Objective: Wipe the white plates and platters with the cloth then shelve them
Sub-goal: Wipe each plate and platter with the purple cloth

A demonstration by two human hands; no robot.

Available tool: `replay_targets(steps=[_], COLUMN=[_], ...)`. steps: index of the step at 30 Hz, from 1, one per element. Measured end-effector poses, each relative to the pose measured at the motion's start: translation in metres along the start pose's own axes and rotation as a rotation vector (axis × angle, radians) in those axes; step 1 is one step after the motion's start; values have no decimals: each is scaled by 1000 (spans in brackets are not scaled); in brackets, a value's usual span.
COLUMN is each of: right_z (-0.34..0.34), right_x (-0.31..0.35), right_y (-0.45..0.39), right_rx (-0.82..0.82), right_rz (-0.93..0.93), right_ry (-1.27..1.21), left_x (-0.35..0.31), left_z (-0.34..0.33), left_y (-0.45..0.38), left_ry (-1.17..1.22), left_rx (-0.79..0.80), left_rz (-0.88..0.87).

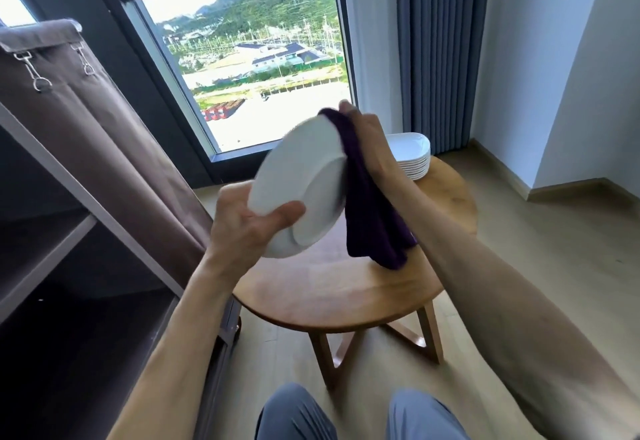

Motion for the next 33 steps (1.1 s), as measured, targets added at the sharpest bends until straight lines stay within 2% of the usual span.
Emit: replay_targets(steps=[3,5,8,10,12,17,22,26,29,30,33], right_z=[4,7,11,11,11,4,10,8,-17,-39,-69], right_x=[-21,-36,-54,-75,-96,-105,-84,-67,-46,-41,-25], right_y=[2,3,3,10,21,50,76,92,100,101,108], right_rx=[-109,-163,-164,-170,-216,-397,-514,-486,-375,-348,-380], right_rz=[-61,-78,-254,-394,-415,-231,-40,66,220,250,225], right_ry=[-167,-182,-96,-182,-268,-310,-286,-153,44,55,-156], left_x=[4,11,26,31,28,20,18,17,15,15,21], left_z=[2,-6,-20,-29,-38,-49,-49,-58,-77,-82,-87], left_y=[-4,-2,6,6,4,-7,-7,-10,-9,-6,-1], left_ry=[227,307,472,570,575,635,789,872,865,852,902], left_rx=[-74,-93,-166,-254,-317,-429,-359,-376,-377,-374,-339], left_rz=[21,57,182,241,244,313,341,382,457,475,494])
Point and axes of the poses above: each hand's wrist, its own y-axis away from the middle knuckle, its own z-axis out of the back of the hand, x = y × z, the point moved 5 cm from there along -y, towards the middle knuckle, and after that the axes turned 10 degrees about -y, right-handed, at the moved point
